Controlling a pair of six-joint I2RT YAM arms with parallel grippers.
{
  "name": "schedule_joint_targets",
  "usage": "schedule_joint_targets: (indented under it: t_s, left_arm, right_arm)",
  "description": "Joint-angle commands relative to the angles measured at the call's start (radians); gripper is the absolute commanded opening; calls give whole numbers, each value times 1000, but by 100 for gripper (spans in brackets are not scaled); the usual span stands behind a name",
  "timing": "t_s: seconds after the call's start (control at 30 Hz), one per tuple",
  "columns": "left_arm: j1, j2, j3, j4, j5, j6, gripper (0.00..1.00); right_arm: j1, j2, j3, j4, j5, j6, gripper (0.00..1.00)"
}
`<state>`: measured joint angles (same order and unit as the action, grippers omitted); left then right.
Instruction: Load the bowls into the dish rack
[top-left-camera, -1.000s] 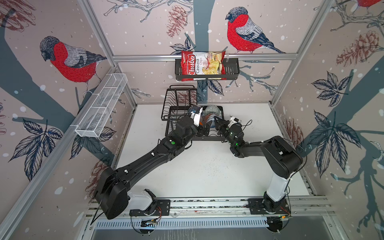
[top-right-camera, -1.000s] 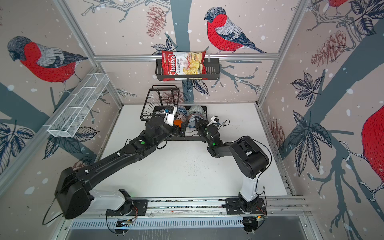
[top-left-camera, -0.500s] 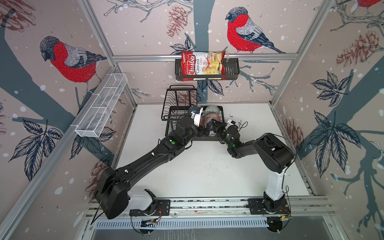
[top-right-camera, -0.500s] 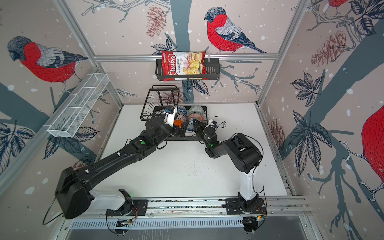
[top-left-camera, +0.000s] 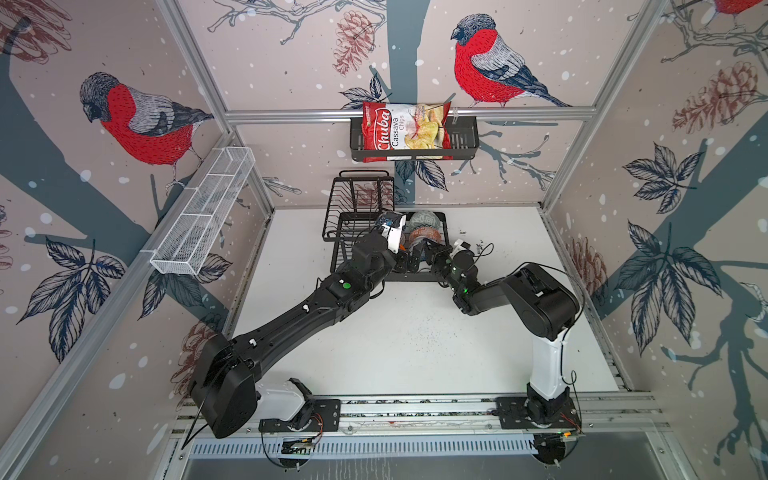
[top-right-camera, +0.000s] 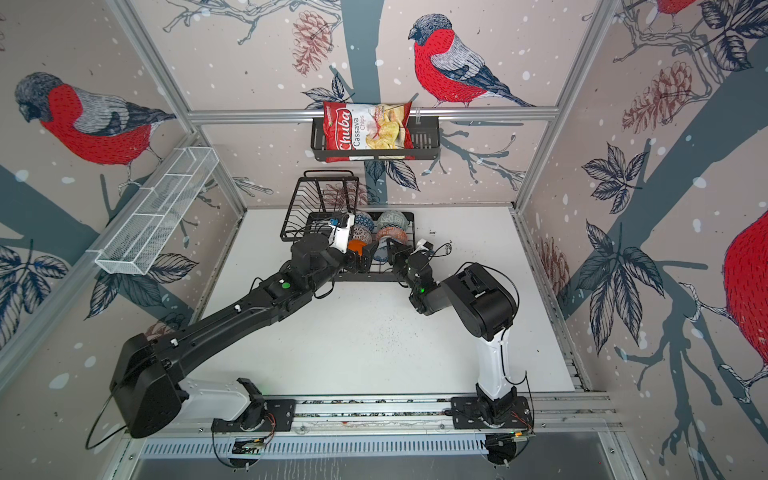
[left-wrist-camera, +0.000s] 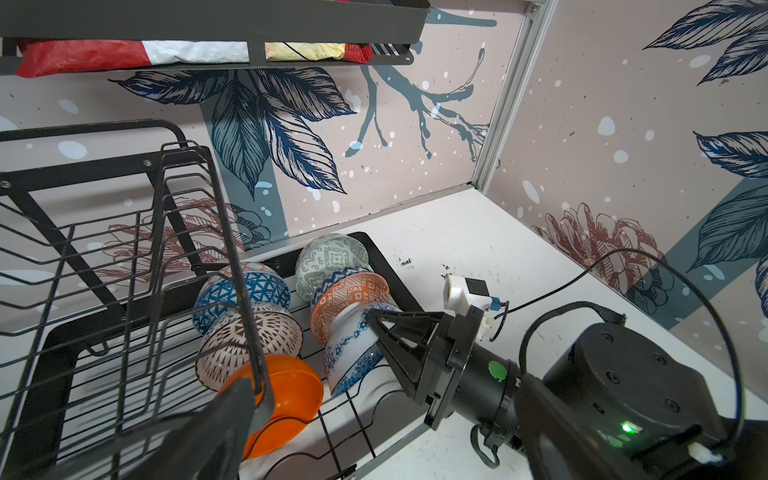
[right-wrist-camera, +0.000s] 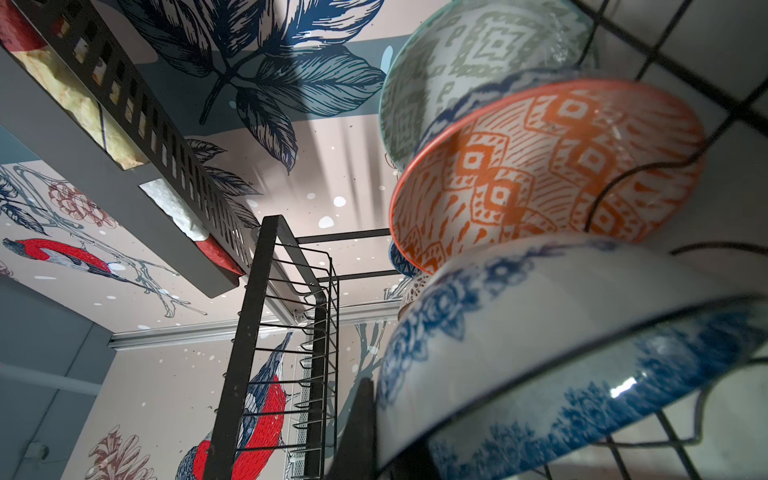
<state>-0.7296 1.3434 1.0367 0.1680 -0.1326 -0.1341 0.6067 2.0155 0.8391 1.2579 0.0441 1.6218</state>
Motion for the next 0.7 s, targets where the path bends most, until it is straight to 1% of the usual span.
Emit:
schedule_joint_targets:
  t_s: [0.0,0.3,0.67]
  left_arm:
    - [0,0,4,0,2,-8,98]
    - [1,2,4,1,6,-10,98]
    - [0,-1,4,2,3,-10,98]
  right_arm:
    - [-2,11,2,70,-3,0,0]
    - [2,-8,-52,45,22,42,0]
    - [11,-27,-56,-27,27,87,0]
